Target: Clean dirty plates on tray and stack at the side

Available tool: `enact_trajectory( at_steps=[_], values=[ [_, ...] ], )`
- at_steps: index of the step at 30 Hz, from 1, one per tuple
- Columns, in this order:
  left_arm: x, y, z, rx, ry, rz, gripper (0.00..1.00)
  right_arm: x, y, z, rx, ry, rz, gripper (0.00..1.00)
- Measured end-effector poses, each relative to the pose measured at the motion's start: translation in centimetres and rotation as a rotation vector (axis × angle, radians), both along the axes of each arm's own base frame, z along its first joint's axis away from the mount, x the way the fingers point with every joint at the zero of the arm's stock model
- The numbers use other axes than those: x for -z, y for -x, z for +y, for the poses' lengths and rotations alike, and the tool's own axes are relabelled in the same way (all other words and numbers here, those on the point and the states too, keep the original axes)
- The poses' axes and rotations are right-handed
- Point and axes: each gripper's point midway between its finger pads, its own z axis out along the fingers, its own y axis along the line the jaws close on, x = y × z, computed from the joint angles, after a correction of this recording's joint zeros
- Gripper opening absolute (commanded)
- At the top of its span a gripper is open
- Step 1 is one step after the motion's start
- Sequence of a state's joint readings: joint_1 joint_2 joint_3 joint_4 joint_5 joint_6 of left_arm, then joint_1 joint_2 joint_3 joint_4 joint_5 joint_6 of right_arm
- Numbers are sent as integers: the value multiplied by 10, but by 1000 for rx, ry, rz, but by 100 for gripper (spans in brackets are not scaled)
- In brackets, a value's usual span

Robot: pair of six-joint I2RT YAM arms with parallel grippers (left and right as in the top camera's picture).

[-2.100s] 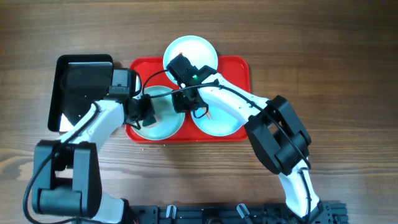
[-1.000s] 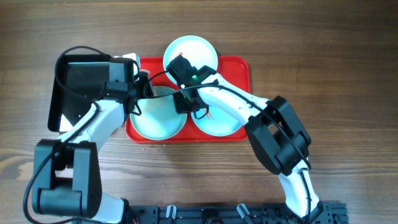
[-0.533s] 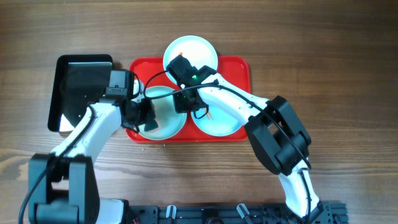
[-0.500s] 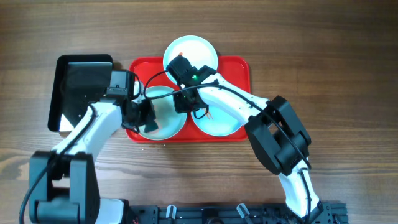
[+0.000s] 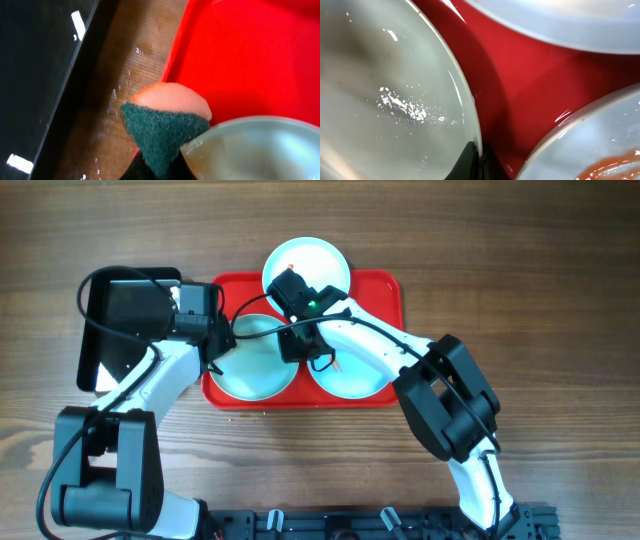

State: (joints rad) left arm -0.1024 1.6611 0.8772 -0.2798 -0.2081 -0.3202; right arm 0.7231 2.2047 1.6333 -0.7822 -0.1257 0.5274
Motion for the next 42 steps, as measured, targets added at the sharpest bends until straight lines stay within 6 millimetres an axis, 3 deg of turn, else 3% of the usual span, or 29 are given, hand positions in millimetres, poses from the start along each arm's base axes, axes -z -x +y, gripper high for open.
enact_trajectory(
  at_steps=[4, 8, 10, 12, 16, 19, 24, 30, 42],
  values=[
    [-26, -19, -12, 33, 65, -121, 4, 0, 1, -1, 0, 7, 3, 4],
    [-82, -26, -26, 86, 149, -273, 4, 0, 0, -1, 0, 6, 1, 4],
    [-110, -24, -23, 90, 172, -345, 4, 0, 0, -1, -7, 6, -2, 4],
    [-123, -22, -10, 63, 175, -374, 4, -2, -3, -2, -16, 16, -18, 4],
    [-106, 4, 47, -92, 162, -271, 4, -17, -14, -9, -34, 57, -93, 4],
    [-93, 21, 66, -157, 163, -196, 4, -61, -34, -14, -53, 76, -244, 4],
    [-89, 25, 59, -139, 210, -174, 4, -120, -57, -35, -87, 170, -458, 4],
    [-89, 25, 50, -109, 254, -170, 4, -135, -68, -53, -158, 369, -589, 4],
    [-86, 29, 42, -88, 294, -148, 4, -193, -40, -14, -344, 758, -938, 4]
  ],
)
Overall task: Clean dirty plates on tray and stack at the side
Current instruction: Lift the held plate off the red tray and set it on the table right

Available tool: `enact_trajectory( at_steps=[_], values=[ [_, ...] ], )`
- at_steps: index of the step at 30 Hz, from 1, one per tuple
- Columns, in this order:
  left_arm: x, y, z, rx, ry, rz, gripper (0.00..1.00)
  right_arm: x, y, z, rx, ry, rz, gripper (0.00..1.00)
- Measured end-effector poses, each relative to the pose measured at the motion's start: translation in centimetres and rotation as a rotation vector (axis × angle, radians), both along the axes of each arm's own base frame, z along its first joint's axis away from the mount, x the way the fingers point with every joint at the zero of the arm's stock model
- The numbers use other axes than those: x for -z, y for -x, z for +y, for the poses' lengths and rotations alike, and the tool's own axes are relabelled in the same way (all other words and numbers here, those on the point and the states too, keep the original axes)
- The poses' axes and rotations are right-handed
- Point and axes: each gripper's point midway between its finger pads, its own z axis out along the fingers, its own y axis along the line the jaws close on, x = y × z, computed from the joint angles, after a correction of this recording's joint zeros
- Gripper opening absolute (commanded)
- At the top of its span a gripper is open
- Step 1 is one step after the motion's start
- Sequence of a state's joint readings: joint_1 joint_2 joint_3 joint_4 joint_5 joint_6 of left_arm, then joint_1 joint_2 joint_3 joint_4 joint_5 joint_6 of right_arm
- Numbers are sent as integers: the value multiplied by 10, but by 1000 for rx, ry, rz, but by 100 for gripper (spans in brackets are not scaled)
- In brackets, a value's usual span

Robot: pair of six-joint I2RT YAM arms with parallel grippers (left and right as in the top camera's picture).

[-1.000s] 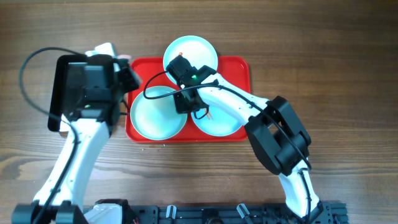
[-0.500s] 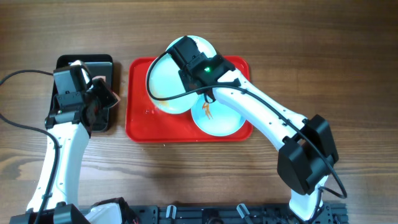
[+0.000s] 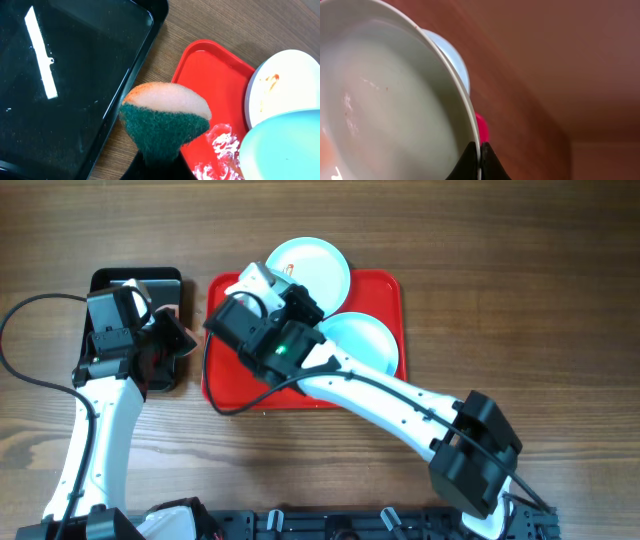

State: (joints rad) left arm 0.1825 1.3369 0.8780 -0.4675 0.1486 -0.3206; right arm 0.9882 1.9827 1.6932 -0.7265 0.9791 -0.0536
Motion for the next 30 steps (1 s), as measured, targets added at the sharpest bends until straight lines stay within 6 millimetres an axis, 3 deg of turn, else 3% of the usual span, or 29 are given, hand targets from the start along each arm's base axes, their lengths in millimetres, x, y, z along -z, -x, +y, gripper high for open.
enact_trajectory(
  at_steps=[8, 17, 30],
  values=[
    [0, 0, -1, 2, 3, 0, 4, -34, 6, 5, 13, 136, -159, 4],
    [0, 0, -1, 2, 3, 0, 4, -50, 9, 4, 40, 199, -229, 4],
    [0, 0, -1, 2, 3, 0, 4, -49, 11, 1, 60, 177, -237, 4]
  ],
)
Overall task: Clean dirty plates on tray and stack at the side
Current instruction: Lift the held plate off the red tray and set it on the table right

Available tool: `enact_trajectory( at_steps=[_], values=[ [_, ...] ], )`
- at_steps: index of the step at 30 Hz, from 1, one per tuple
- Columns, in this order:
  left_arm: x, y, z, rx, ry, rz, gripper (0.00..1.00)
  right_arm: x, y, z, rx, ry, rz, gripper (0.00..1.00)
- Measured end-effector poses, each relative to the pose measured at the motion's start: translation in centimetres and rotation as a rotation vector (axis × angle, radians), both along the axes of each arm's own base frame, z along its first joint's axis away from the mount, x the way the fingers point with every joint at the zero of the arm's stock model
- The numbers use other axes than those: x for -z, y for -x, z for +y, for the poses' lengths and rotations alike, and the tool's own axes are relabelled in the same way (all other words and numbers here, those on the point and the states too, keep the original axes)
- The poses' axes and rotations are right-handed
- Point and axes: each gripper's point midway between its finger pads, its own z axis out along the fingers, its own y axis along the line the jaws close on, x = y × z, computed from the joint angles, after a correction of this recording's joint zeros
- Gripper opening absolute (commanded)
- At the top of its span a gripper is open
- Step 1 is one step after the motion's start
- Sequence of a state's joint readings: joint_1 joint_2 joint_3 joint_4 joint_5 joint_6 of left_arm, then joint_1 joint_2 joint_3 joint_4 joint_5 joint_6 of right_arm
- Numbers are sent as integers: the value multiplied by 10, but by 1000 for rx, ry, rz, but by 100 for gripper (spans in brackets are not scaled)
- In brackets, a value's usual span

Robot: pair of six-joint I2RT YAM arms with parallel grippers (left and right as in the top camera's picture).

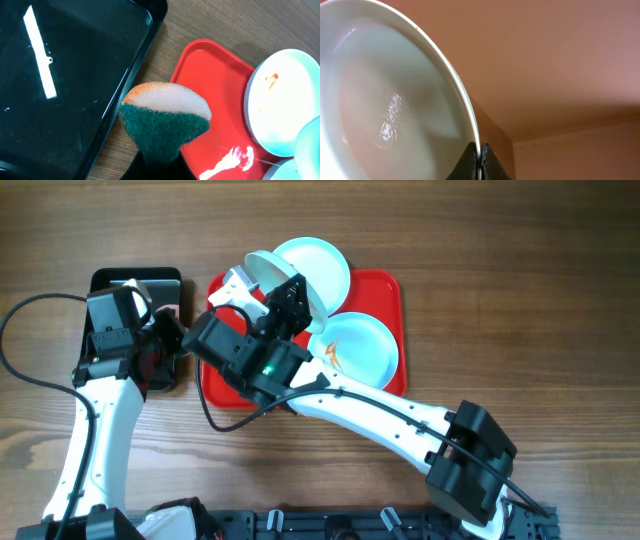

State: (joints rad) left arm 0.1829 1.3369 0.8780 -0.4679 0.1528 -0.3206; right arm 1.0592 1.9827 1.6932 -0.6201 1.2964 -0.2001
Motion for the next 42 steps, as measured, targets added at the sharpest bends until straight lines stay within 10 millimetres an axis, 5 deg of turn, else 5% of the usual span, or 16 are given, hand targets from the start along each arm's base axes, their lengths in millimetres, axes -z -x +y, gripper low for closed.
enact_trajectory(
  at_steps=[10, 15, 21, 24, 27, 30, 36, 42],
  values=[
    [0, 0, -1, 2, 3, 2, 4, 26, 9, 8, -40, -114, 103, 4],
    [2, 2, -1, 2, 4, 11, 4, 61, 24, 13, -67, -230, 284, 4],
    [2, 3, -1, 2, 5, 14, 4, 42, 27, 4, -26, -420, 281, 4],
    [2, 3, -1, 2, 5, 15, 4, -7, 15, -31, 7, -678, 292, 4],
    [2, 3, -1, 2, 5, 14, 4, -39, -8, -91, 77, -905, 313, 4],
    [2, 3, -1, 2, 5, 15, 4, -55, -32, -188, 220, -1124, 320, 4],
    [2, 3, -5, 14, 21, 12, 4, -13, -50, -308, 461, -1349, 376, 4],
    [1, 3, -8, 24, 35, 10, 4, 95, -52, -408, 747, -1480, 441, 4]
  ],
)
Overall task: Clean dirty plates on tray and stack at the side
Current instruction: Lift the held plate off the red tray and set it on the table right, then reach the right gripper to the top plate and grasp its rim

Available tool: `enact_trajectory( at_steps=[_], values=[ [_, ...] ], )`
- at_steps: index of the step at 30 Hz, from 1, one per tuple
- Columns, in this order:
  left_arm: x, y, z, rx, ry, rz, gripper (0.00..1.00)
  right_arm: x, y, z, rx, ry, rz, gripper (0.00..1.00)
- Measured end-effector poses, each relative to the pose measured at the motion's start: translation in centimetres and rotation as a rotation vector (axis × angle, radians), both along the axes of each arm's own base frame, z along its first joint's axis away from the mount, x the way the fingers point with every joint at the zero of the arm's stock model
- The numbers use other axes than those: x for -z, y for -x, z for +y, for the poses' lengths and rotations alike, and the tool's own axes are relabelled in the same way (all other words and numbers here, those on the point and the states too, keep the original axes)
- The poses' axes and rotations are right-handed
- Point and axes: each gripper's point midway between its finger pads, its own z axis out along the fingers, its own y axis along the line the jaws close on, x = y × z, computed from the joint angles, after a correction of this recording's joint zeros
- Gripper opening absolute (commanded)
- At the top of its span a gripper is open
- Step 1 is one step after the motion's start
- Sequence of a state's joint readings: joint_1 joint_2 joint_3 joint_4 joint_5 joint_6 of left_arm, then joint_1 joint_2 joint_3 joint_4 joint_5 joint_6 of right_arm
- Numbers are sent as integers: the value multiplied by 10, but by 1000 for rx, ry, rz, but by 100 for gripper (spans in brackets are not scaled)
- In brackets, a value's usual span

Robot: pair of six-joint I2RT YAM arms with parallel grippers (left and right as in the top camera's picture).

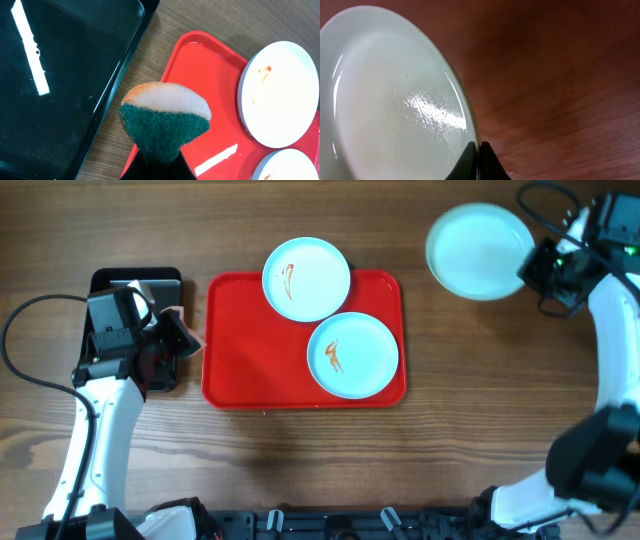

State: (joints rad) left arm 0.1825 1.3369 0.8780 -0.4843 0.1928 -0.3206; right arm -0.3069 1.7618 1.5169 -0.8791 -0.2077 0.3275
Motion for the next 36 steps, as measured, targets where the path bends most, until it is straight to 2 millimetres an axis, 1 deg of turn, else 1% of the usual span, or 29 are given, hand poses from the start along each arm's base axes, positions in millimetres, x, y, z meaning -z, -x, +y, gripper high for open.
enact_trajectory(
  at_steps=[1, 3, 4, 5, 6, 8, 9, 10, 14, 16, 17, 18, 19, 20, 21, 22, 23, 24, 26, 28, 29, 30, 31, 32, 34, 36],
  values=[
    [0, 0, 0, 0, 0, 1, 4, 20, 1, -10, 20, -30, 28, 4],
    [1, 1, 0, 0, 1, 5, 4, 47, 6, -25, 46, -82, 72, 5],
    [1, 1, 0, 0, 1, 6, 4, 56, 7, -31, 59, -105, 81, 14],
    [1, 1, 0, 0, 1, 7, 4, 64, 6, -38, 72, -128, 83, 30],
    [1, 1, 0, 0, 1, 7, 4, 68, 7, -41, 79, -141, 87, 46],
    [1, 1, 0, 0, 1, 6, 4, 71, 8, -44, 84, -164, 85, 65],
    [1, 1, 0, 0, 2, 7, 4, 70, 7, -42, 76, -177, 78, 69],
    [1, 1, 0, 0, 1, 6, 4, 68, 6, -37, 67, -201, 71, 71],
    [1, 1, 0, 0, 2, 7, 4, 60, 2, -12, 3, -291, 45, 72],
    [1, 1, 0, 0, 2, 7, 4, 48, -4, 12, -78, -329, 8, 74],
    [1, 1, 0, 0, 1, 6, 4, 39, -7, 29, -133, -343, -18, 76],
    [1, 1, 0, 0, 2, 6, 4, 25, -14, 55, -220, -352, -62, 76],
    [1, 1, -1, 1, 3, 6, 4, 17, -18, 72, -273, -348, -89, 77],
    [1, 1, -1, 3, 5, 6, 4, 6, -25, 100, -357, -338, -135, 79],
    [1, 1, -2, 7, 7, 5, 4, -6, -34, 135, -454, -319, -188, 82],
    [1, 1, -5, 13, 7, 5, 4, -11, -37, 171, -538, -306, -217, 85],
    [1, 1, -8, 22, 7, 5, 4, -13, -40, 194, -578, -282, -231, 86],
    [1, 0, -11, 33, 7, 5, 4, -11, -40, 223, -613, -245, -234, 86],
    [2, 1, -22, 64, 11, 12, 4, 1, -42, 267, -635, -164, -230, 86],
    [3, 3, -30, 86, 15, 21, 4, 15, -46, 290, -631, -124, -228, 86],
    [3, 4, -34, 97, 16, 24, 4, 30, -48, 301, -625, -108, -214, 86],
    [3, 4, -37, 107, 16, 25, 4, 45, -50, 307, -616, -95, -195, 86],
    [4, 4, -39, 112, 16, 27, 4, 56, -52, 311, -611, -90, -183, 86],
    [4, 5, -42, 119, 16, 29, 4, 74, -54, 313, -595, -80, -158, 86],
    [5, 6, -44, 127, 17, 34, 4, 104, -55, 313, -569, -70, -108, 85],
    [5, 7, -45, 128, 17, 39, 4, 120, -57, 312, -559, -65, -89, 81]
  ],
)
